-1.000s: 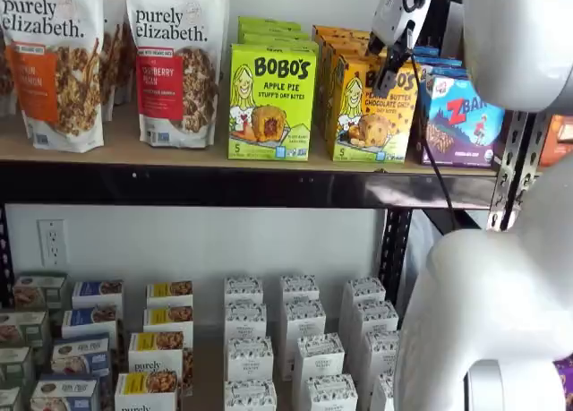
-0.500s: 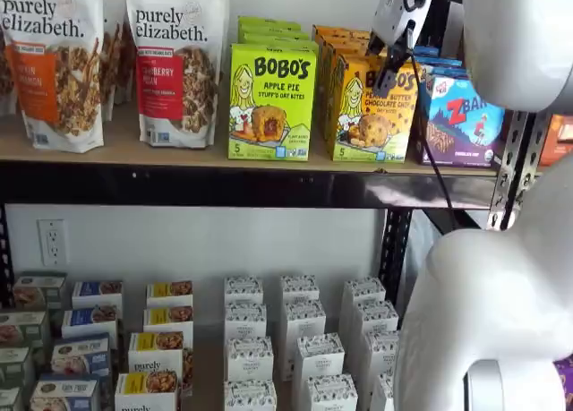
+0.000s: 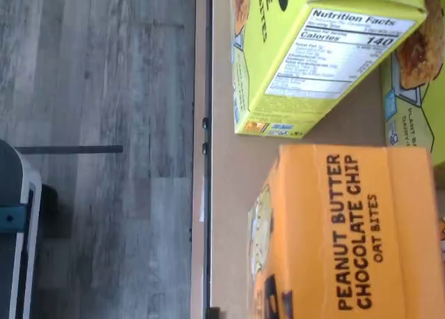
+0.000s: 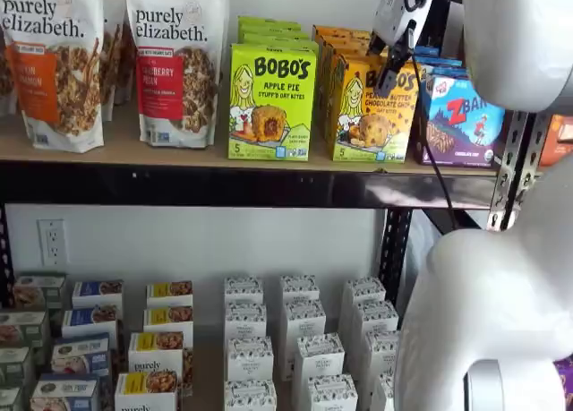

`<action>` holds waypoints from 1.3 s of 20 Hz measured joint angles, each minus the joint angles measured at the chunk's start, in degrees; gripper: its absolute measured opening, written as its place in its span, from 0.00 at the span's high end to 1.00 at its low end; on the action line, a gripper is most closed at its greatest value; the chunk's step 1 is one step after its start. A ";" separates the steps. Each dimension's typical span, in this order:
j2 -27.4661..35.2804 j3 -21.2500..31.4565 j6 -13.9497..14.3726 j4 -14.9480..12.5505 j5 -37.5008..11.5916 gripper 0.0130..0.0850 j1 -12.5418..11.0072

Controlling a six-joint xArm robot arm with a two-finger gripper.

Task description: Pick up the orange box on the top shelf, the fifth box from the left

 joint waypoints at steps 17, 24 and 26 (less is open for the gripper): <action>-0.46 1.54 0.68 -0.07 -1.95 0.50 1.03; -0.42 1.55 0.84 0.16 -1.95 0.61 1.16; -0.51 1.67 0.89 0.08 -2.14 0.61 1.24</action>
